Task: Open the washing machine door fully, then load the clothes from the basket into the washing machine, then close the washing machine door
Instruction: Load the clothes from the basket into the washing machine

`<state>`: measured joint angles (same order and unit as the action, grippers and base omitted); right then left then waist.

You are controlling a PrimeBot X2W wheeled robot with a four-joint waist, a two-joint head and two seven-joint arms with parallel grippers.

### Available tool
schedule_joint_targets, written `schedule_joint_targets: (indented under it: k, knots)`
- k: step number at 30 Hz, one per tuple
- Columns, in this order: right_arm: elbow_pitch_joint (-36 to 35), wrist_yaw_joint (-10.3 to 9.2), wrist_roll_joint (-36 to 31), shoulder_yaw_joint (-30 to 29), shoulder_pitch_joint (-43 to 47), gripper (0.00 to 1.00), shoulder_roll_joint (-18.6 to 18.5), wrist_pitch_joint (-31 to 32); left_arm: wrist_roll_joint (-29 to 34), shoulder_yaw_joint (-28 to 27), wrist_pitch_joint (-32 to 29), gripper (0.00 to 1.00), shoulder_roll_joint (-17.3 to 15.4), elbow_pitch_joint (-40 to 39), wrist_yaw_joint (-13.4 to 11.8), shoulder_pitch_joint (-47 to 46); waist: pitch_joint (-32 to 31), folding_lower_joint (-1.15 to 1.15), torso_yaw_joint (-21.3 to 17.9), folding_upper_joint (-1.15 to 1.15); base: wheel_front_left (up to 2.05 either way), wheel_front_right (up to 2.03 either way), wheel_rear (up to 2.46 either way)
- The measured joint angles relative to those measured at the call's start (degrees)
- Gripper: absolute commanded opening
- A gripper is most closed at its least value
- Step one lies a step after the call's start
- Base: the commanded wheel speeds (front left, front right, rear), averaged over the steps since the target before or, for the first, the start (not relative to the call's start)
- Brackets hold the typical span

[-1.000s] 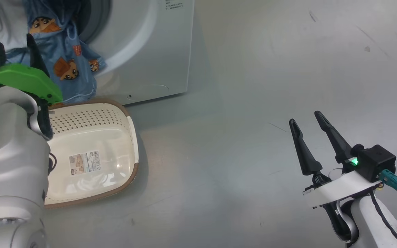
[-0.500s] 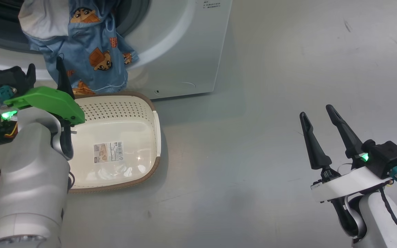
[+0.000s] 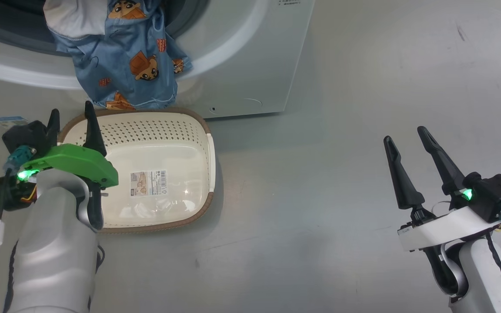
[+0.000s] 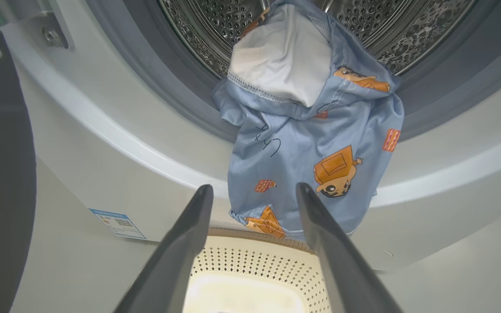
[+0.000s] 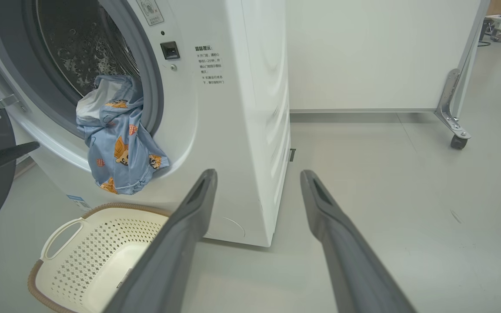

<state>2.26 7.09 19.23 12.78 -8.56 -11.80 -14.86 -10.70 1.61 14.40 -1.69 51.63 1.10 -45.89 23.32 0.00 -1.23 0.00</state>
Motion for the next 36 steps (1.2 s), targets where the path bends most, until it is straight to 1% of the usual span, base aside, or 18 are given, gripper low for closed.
schedule_joint_targets:
  k: [10, 19, 28, 36]
  knots:
    - [-0.99, 0.00, -0.29, -1.99, -0.35, 1.00, -0.45, 0.00, -0.94, 0.53, 0.00, 1.00, 0.30, -8.02, 0.24, 8.44, 1.13, 0.00, 1.07, 0.00, 0.00, 0.00, 0.00]
    - [-1.18, 0.00, -0.59, -1.72, -1.18, 1.00, -0.45, 0.00, -1.24, 1.10, 0.00, 1.00, 0.33, -14.89, 0.25, 15.25, 1.64, 0.00, 1.57, 0.00, 0.00, 0.00, 0.00]
    - [-0.96, 0.00, -0.60, -1.80, -1.17, 1.00, -0.09, 0.00, -1.29, 1.83, 0.00, 1.00, 0.32, -20.85, 0.23, 20.81, 1.10, 0.00, 1.37, 0.00, 0.00, 0.00, 0.00]
    - [-0.53, 0.00, -0.60, -1.94, -1.02, 1.00, 0.20, -0.01, -1.46, 2.64, 0.00, 1.00, 0.29, -25.42, -0.34, 24.85, -0.37, 0.00, 1.18, 0.00, 0.00, 0.00, 0.00]
